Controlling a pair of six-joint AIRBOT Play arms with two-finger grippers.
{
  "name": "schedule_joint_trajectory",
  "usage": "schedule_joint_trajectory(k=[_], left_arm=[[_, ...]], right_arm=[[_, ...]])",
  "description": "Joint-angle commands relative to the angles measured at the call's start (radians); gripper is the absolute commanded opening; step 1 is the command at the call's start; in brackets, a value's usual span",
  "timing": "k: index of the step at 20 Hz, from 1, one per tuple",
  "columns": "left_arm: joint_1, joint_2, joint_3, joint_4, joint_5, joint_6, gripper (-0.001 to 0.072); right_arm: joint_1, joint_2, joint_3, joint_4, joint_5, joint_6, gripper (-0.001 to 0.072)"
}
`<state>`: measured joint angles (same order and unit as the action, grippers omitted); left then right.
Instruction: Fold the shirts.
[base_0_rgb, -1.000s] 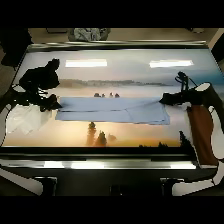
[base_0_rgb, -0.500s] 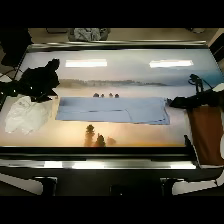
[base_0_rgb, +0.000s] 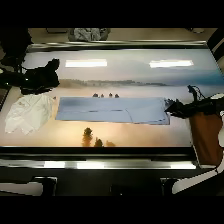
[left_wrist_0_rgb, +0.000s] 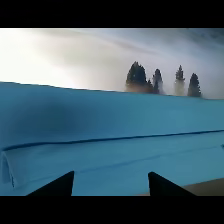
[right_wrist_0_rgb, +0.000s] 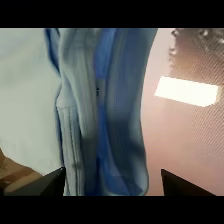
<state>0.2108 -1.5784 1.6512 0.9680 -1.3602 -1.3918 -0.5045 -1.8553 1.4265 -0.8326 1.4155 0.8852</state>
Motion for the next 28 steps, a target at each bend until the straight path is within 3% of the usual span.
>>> schedule_joint_trajectory(k=[1,6,7,8,9,10,11,12,13,17,21,28], left_arm=[[-0.034,0.007,0.001,0.001,-0.002,0.0,0.0555],[-0.058,0.007,0.001,0.0,-0.005,-0.008,0.0555],[-0.061,0.007,0.001,0.0,-0.009,-0.008,0.0555],[-0.067,0.006,0.001,0.0,-0.012,-0.007,0.0555],[-0.077,0.005,0.0,0.0,-0.012,0.003,0.0536],[-0.098,0.001,-0.001,0.0,-0.013,0.041,0.049],[-0.125,-0.002,-0.011,0.0,-0.012,0.074,0.033],[-0.162,-0.005,-0.033,-0.001,-0.005,0.087,0.0077],[-0.203,-0.006,-0.068,-0.004,0.026,0.086,0.0036],[-0.415,-0.007,-0.267,-0.173,0.285,0.086,0.0035],[-0.594,-0.092,-0.28,-0.284,0.46,0.083,0.0035],[-0.738,-0.346,-0.126,-0.587,0.487,0.083,0.0035]], right_arm=[[-0.001,-0.057,0.0,0.05,0.003,-0.003,0.0717],[0.053,-0.09,0.0,0.076,0.029,-0.004,0.0702],[0.07,-0.088,0.001,0.078,0.008,-0.003,0.0562],[0.082,-0.082,0.001,0.087,-0.002,-0.002,0.0166],[0.087,-0.065,0.001,0.113,-0.001,0.008,0.0038],[0.09,-0.035,0.001,0.124,-0.006,0.008,0.0038],[0.092,0.009,0.002,0.125,-0.017,0.01,0.0037],[0.098,0.056,0.002,0.123,-0.02,0.022,0.0036],[0.107,0.111,0.002,0.113,-0.028,0.033,0.0036],[0.199,0.317,0.002,-0.045,-0.026,0.139,0.0035],[0.269,0.492,0.002,-0.126,-0.023,0.23,0.0035],[0.273,0.739,0.002,-0.13,0.038,0.33,0.0035]])
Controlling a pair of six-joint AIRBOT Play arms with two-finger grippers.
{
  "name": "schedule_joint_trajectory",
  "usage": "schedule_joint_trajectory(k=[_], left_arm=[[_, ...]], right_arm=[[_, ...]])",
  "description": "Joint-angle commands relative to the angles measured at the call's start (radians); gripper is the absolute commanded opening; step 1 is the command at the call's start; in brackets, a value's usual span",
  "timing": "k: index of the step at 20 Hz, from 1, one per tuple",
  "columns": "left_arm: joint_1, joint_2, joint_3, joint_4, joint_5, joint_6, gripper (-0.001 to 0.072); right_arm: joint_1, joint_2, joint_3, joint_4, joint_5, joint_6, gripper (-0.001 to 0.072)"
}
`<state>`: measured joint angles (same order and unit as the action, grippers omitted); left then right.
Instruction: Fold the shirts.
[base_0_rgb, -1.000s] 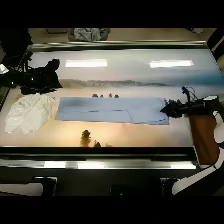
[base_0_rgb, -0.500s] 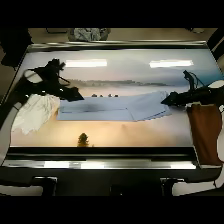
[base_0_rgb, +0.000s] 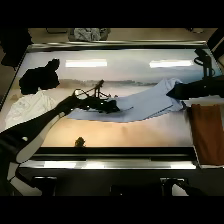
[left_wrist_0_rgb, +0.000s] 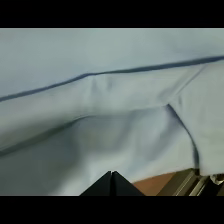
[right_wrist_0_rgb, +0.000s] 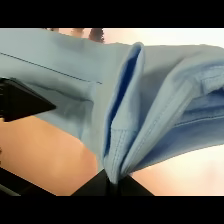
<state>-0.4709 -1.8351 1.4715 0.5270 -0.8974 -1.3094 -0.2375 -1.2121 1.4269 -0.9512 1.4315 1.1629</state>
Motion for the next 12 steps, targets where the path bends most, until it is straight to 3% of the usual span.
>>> schedule_joint_trajectory(k=[1,9,12], left_arm=[[-0.075,-0.116,0.073,-0.194,0.026,0.0,0.0034],[-0.228,-0.29,0.198,-0.547,0.076,0.001,0.0033],[-0.197,-0.256,0.208,-0.521,0.076,0.065,0.0029]], right_arm=[[0.006,0.127,0.002,-0.01,0.022,0.066,0.0035],[0.006,0.195,0.001,-0.008,-0.003,0.11,0.0035],[0.006,0.154,0.001,0.034,0.007,0.091,0.0035]])
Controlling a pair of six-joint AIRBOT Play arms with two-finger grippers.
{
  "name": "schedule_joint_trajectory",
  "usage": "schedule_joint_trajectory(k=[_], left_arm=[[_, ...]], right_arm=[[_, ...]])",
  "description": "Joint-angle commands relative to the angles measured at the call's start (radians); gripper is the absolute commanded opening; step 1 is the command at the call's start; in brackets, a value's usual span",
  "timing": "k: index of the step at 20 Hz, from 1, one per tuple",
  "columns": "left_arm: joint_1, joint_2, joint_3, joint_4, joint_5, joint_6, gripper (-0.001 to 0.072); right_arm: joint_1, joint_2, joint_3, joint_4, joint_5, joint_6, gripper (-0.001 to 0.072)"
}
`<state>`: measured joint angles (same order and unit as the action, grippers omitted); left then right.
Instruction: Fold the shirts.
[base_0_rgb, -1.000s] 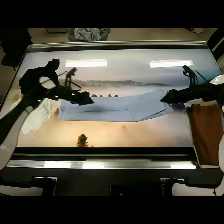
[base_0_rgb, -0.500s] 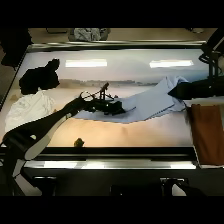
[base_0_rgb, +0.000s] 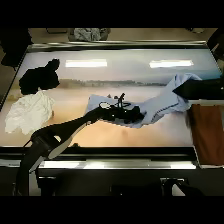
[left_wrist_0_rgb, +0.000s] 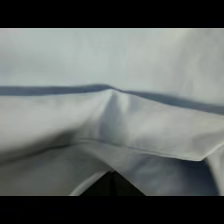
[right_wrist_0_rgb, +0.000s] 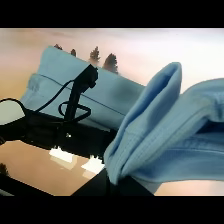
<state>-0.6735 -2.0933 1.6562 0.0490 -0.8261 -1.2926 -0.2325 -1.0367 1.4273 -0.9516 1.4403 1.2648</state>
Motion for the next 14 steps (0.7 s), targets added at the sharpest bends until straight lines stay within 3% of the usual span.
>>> schedule_joint_trajectory(k=[1,5,7,9,14], left_arm=[[0.034,0.043,0.023,0.042,0.003,0.048,0.0029],[0.198,0.282,0.023,0.578,-0.106,-0.044,0.0029],[0.307,0.417,0.023,0.751,-0.159,-0.059,0.003],[0.427,0.539,0.023,0.826,-0.187,-0.059,0.003],[0.67,0.757,0.023,0.827,-0.238,-0.058,0.0032]], right_arm=[[0.001,-0.044,0.001,0.073,-0.003,-0.028,0.0035],[0.087,-0.148,0.001,0.185,-0.097,-0.08,0.0035],[0.199,-0.207,0.001,0.214,-0.179,-0.094,0.0035],[0.313,-0.275,0.001,0.289,-0.28,-0.123,0.0035],[0.519,-0.502,0.001,0.457,-0.479,-0.182,0.0036]])
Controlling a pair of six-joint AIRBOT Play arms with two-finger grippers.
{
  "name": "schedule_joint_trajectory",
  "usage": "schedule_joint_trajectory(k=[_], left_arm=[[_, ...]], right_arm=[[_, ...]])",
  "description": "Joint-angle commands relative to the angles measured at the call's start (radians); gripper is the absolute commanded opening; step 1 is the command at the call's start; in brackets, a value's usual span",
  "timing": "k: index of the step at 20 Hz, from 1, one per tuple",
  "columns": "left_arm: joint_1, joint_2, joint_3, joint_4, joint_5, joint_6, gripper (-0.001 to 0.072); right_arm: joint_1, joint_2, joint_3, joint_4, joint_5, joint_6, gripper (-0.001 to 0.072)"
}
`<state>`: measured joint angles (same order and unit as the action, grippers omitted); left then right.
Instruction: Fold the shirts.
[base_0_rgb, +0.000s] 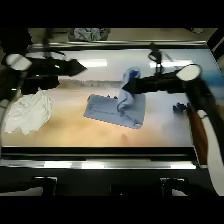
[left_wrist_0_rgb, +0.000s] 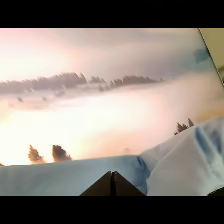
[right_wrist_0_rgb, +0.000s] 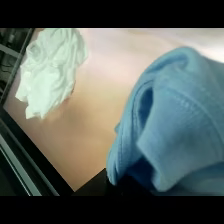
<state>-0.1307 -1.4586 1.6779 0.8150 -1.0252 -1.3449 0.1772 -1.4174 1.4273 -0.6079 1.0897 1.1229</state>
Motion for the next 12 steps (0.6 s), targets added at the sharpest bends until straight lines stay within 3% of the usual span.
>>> schedule_joint_trajectory(k=[1,4,5,6,7,10,12], left_arm=[[0.151,0.149,0.001,0.061,-0.049,-0.006,0.0032],[0.175,0.203,0.001,0.061,-0.056,-0.006,0.0032],[0.17,0.208,0.001,0.06,-0.057,-0.006,0.0032],[0.162,0.209,0.001,0.06,-0.057,-0.006,0.0032],[0.153,0.207,0.0,0.061,-0.057,-0.006,0.0032],[0.146,0.203,-0.019,0.061,-0.056,-0.005,0.0032],[0.153,0.203,-0.042,0.061,-0.056,0.011,0.0032]], right_arm=[[0.135,-0.172,0.001,0.17,-0.145,-0.056,0.0036],[0.208,-0.309,0.001,0.367,-0.2,-0.133,0.0038],[0.229,-0.344,0.001,0.415,-0.235,-0.144,0.0132],[0.243,-0.37,0.001,0.455,-0.256,-0.148,0.0453],[0.248,-0.388,0.001,0.496,-0.254,-0.198,0.0671],[0.203,-0.376,0.001,0.475,-0.201,-0.248,0.068],[0.122,-0.327,0.001,0.345,-0.161,-0.228,0.0679]])
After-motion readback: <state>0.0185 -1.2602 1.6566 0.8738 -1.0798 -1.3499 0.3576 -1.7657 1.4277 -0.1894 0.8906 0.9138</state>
